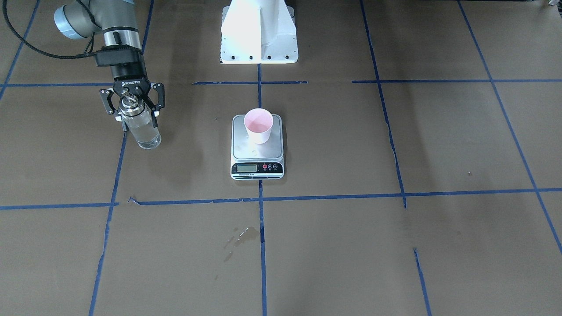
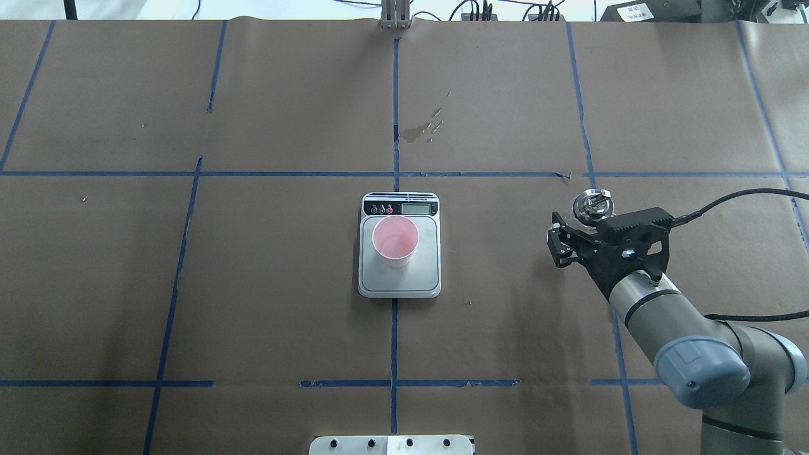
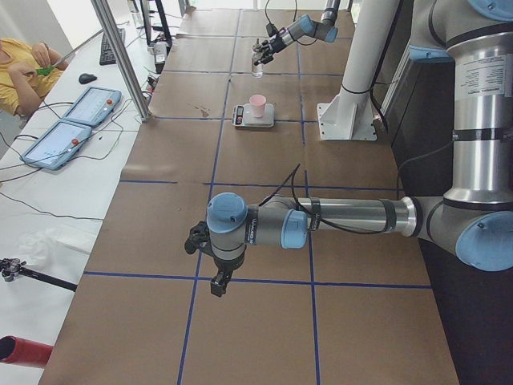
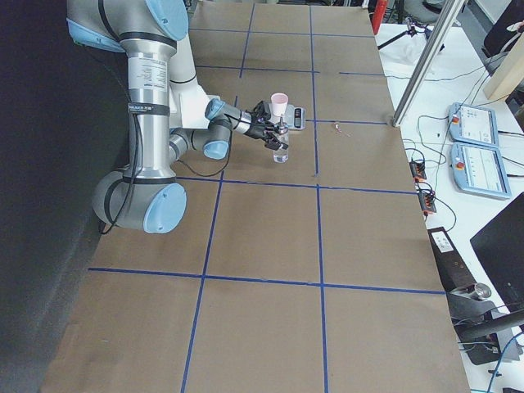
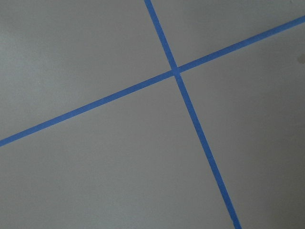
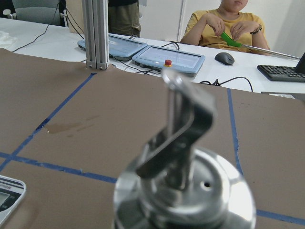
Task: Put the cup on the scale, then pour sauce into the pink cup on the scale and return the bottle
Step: 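Turn the bottle upright and carry it back toward its spot, then hold the upright bottle with the right gripper above its spot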
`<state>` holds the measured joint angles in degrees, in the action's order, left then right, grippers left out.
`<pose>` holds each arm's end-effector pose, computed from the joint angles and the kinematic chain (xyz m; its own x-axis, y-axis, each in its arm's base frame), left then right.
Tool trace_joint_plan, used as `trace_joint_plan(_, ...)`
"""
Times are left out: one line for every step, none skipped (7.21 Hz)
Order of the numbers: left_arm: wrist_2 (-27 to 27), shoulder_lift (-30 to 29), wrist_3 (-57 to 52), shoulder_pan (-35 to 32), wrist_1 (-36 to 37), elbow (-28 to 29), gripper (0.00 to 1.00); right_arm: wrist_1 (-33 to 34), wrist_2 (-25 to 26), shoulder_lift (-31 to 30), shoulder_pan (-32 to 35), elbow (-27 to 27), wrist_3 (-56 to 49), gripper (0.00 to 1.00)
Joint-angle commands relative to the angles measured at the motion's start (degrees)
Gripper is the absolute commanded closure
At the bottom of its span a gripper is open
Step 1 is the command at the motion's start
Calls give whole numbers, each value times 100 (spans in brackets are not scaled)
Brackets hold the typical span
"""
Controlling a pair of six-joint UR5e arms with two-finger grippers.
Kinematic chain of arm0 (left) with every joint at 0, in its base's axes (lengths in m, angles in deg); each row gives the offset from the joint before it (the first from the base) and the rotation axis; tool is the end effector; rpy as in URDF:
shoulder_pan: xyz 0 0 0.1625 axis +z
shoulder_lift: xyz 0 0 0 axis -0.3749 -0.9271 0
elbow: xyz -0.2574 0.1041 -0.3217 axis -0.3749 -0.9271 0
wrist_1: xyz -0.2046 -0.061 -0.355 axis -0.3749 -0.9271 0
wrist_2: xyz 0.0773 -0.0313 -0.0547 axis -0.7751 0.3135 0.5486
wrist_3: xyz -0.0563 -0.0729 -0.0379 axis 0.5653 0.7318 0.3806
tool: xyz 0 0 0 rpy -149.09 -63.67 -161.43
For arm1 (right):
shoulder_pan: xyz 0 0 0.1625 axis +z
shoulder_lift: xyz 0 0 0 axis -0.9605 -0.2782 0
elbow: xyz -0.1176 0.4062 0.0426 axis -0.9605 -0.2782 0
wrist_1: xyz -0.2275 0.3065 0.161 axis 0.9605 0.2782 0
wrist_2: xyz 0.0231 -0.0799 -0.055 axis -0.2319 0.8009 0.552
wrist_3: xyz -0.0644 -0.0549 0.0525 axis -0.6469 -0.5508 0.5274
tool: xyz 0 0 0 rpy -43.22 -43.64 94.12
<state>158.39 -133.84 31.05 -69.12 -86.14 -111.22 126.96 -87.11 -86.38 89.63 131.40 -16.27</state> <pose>-0.0766 -0.4564 0.6508 0.7151 0.3687 -0.5939 -0.2335 0.9268 0.2942 -0.3886 -0.3177 0.3896 0.7509 -0.1739 0.6371 -0.4719 0.5337 0.7018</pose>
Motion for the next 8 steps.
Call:
trace_joint_plan(0,-9,0,0,2,-3,0,-220,-2,-198,13,-104,45,100)
trace_joint_plan(0,-9,0,0,2,-3,0,-229,-2,-330,22,-104,202,100)
trace_joint_plan(0,-18,0,0,-6,6,0,-229,-2,-392,13,-122,229,99)
trace_joint_plan(0,-18,0,0,2,6,0,-220,-2,-401,13,-148,238,97)
trace_joint_plan(0,-18,0,0,-6,23,0,-220,-2,-410,4,-192,317,93)
trace_joint_plan(0,-18,0,0,-7,15,0,-229,-2,-410,4,-288,413,89)
trace_joint_plan(0,-18,0,0,2,23,0,-229,-2,-410,4,-315,423,88)
trace_joint_plan(0,-18,0,0,-6,32,0,-229,-2,-410,-4,-324,423,85)
